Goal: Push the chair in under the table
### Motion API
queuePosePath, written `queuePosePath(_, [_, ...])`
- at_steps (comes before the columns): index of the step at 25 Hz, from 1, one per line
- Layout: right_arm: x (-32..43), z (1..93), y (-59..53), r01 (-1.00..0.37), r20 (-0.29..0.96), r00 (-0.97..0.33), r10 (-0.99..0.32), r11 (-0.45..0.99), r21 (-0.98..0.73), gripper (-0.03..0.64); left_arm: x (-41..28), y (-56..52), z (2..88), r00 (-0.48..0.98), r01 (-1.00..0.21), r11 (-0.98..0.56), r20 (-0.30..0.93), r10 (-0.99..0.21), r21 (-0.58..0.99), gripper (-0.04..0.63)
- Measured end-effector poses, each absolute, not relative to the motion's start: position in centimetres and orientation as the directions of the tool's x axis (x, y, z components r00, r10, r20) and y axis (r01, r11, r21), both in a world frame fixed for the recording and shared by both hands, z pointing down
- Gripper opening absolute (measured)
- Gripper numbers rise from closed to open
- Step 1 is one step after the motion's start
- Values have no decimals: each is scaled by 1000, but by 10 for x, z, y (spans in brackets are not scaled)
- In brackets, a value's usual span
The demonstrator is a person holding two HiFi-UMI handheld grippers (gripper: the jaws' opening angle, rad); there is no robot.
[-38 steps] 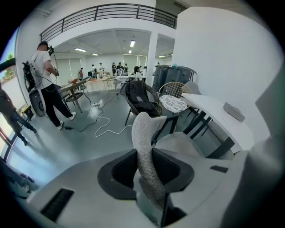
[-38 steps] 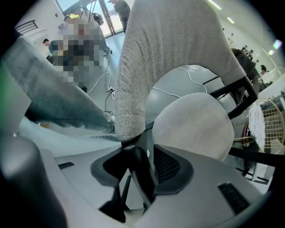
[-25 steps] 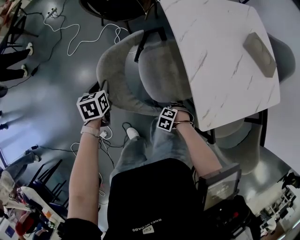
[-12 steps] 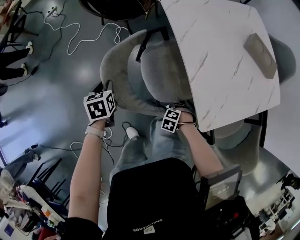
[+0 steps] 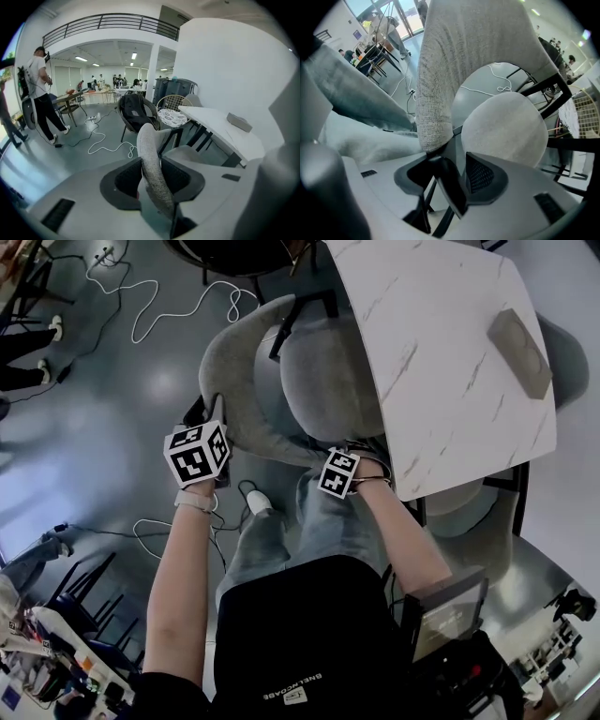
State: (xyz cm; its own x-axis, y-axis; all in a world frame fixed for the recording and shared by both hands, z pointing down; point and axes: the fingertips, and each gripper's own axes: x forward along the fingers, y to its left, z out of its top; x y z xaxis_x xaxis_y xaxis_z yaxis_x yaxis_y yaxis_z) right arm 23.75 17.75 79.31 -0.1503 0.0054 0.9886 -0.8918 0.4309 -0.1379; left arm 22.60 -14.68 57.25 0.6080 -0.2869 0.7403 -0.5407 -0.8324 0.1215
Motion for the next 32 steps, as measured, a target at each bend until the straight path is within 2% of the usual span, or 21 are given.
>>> queuePosePath(4, [238,781,173,-914,978,-206,-12,361,-188,196,223,-143,564,606,-499,-863,744,-282,80,133])
queuePosePath(11, [235,764,169,-939,981,-188,-50,303,-165,196,200,-133,547,631,-469,-880,725,-277,72,132])
queuePosePath(15, [238,746,168,-961,981,-175,-86,233,-151,193,182,-129,529,664,-475,-875,689,-288,92,94])
queuePosePath(18, [243,717,159,-981,969,-167,-184,130,-144,182,166,-121,514,706,-450,-885,655,-270,120,67])
queuePosePath(23, [240,647,122,-982,884,-141,-445,-53,-183,129,127,-104,486,755,-383,-915,615,-229,129,45])
queuePosePath(32, [196,503,73,-997,731,28,-682,-73,-30,24,70,-89,412,860,-313,-936,467,-207,162,8])
